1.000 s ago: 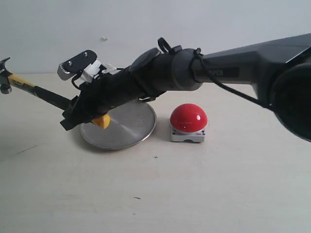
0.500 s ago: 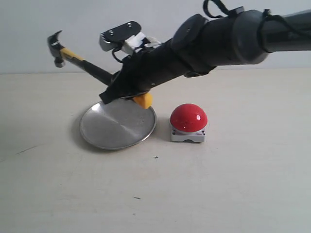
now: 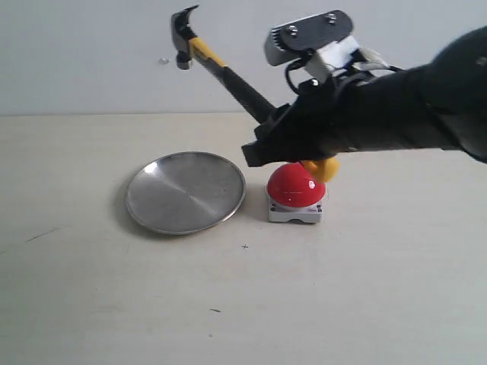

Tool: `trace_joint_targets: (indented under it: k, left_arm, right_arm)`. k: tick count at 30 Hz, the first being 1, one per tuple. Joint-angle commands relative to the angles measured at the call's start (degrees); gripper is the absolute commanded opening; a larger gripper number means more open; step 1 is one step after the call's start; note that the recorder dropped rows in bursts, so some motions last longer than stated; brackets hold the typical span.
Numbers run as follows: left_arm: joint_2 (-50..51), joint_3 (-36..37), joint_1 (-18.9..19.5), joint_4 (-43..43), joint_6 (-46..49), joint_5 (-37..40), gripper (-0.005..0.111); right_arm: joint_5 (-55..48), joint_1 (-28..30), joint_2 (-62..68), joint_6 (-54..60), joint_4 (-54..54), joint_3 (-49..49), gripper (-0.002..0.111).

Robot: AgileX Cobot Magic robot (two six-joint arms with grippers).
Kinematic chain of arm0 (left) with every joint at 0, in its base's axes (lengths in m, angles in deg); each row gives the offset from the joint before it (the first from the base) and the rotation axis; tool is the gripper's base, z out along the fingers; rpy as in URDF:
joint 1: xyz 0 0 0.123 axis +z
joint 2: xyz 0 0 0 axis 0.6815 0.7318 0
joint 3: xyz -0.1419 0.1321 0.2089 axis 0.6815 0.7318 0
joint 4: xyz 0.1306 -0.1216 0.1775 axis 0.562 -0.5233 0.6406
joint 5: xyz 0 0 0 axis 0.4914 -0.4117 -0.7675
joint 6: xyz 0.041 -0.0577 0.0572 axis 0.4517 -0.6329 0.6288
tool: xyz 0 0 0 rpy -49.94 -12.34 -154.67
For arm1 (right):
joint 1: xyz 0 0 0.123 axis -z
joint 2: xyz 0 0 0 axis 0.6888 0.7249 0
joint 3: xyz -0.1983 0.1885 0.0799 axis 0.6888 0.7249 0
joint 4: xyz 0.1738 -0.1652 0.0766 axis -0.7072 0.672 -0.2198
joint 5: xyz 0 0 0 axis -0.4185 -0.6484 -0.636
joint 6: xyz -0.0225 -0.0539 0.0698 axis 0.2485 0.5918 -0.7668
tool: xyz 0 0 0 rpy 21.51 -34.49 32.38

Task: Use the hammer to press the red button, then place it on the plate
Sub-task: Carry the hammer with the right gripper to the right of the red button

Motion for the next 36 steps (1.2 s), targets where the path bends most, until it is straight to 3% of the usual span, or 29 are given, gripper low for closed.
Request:
trace_joint_targets:
  k: [1,8,11,14,21,26,32,36]
  left_arm:
    - [-0.6,6.7,-7.1,-1.1,-4.3,-12.3,0.000]
    - [-0.6,16.7,-11.4,0.2,-7.6,-26.2,0.000]
    - [-0.6,21.3,-11.5,4.4,-9.2,-34.2,0.000]
    - [-0.6,25.7,-11.5,11.5,-17.1,-40.5,0.000]
    - [-0.5,27.6,-11.5,17.7,-20.0,-45.5,0.000]
    - [1.7,28.8,-11.5,17.5,-19.0,-47.9,0.000]
    - [1.8,38.3,-11.5,17.8,-23.9,-68.5,0.000]
    - [1.8,38.3,-11.5,19.1,-23.9,-69.1,0.000]
  right_arm:
    - [8.2,0.0,-10.2,-3.3,-1.2,8.8,0.000]
    - [15.5,0.0,-23.5,-3.7,-6.7,22.5,0.000]
    - [16.3,-0.1,-26.3,-3.7,-7.7,26.6,0.000]
    - [18.2,-0.1,-27.8,-5.0,-7.9,32.1,0.000]
    - [16.9,-0.1,-27.8,-5.0,-4.7,34.0,0.000]
    - [14.3,-0.1,-27.8,-4.5,-4.6,34.0,0.000]
    - [14.7,-0.1,-27.4,-3.2,-4.6,34.0,0.000]
    - [17.0,-0.1,-25.4,-3.1,-4.6,34.0,0.000]
